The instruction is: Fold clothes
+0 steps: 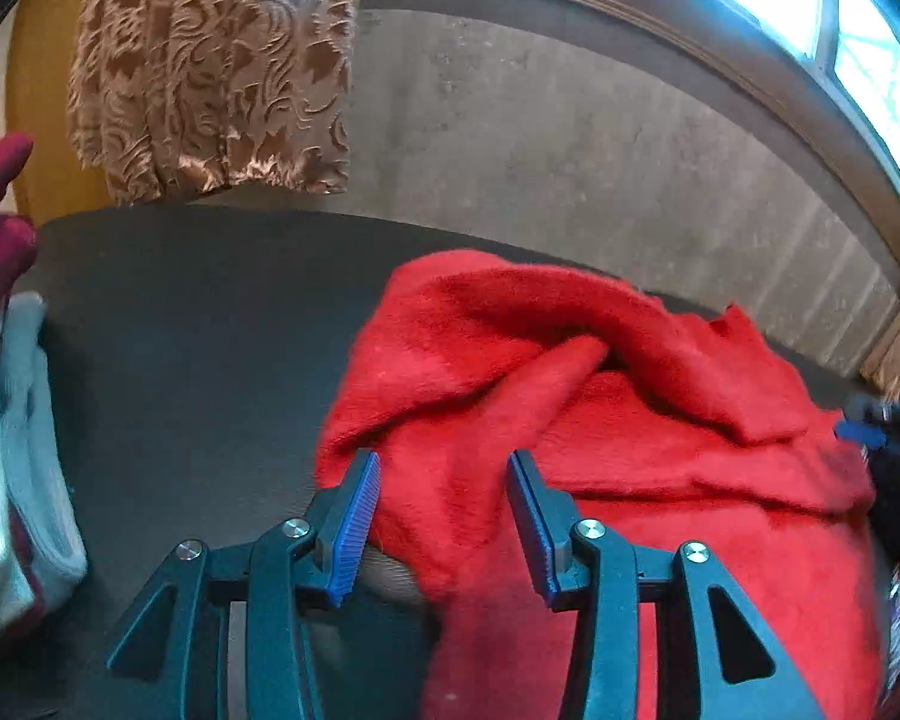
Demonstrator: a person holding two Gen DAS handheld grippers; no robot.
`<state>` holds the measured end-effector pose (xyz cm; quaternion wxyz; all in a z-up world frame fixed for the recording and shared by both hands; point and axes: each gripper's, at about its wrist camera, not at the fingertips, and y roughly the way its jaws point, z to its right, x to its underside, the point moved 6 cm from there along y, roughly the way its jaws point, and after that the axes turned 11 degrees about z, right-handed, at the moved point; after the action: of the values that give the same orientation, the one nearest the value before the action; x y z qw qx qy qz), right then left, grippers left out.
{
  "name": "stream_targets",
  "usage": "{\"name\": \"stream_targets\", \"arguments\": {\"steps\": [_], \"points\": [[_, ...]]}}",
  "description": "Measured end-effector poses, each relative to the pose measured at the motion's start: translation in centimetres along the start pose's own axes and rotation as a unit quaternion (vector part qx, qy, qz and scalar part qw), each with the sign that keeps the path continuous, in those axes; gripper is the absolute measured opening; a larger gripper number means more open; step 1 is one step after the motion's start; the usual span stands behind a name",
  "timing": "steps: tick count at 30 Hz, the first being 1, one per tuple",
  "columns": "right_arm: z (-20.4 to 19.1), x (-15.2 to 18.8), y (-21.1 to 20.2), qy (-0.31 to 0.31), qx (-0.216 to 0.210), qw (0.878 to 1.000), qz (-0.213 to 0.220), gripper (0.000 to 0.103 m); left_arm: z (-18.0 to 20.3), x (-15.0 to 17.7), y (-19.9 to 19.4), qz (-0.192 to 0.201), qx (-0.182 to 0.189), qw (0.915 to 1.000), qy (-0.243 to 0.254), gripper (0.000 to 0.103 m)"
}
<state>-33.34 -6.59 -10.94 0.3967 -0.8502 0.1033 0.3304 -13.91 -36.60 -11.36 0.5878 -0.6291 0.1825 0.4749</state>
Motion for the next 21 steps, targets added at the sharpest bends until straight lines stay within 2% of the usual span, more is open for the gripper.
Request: {"name": "stream_targets", "arguments": {"steps": [1, 5, 8, 9, 13, 16, 21], "points": [[-0.4, 0.1, 0.9, 0.006, -0.013, 1.000, -0.009, 0.066, 0.1, 0.1, 0.1, -0.001, 0.004, 0.9999, 0.012, 0.044], [-1.2, 1.1, 4.9, 0.039, -0.014, 0.997, -0.057, 0.067, 0.6, -0.1, 0.9, -0.001, 0.001, 0.9975, 0.071, 0.044], [-1.4, 0.9, 5.1, 0.066, -0.024, 0.997, -0.043, 0.072, 0.5, -0.3, 1.8, -0.009, 0.004, 0.9963, 0.086, 0.044], [-1.6, 1.0, 5.2, 0.069, -0.028, 0.996, -0.043, 0.079, 0.4, -0.3, 2.1, -0.012, 0.005, 0.9962, 0.087, 0.044], [-2.3, 1.3, 5.4, 0.064, -0.048, 0.996, -0.041, 0.102, -0.3, -0.9, 2.6, -0.014, 0.029, 0.9979, 0.055, 0.044], [-2.2, 1.4, 5.5, 0.076, -0.057, 0.995, -0.032, 0.103, -0.8, -1.1, 2.2, -0.009, 0.049, 0.9979, 0.040, 0.044], [-1.9, 1.3, 5.2, 0.105, -0.066, 0.992, -0.017, 0.103, -1.9, -1.9, 0.7, 0.003, 0.102, 0.9947, -0.008, 0.044]]}}
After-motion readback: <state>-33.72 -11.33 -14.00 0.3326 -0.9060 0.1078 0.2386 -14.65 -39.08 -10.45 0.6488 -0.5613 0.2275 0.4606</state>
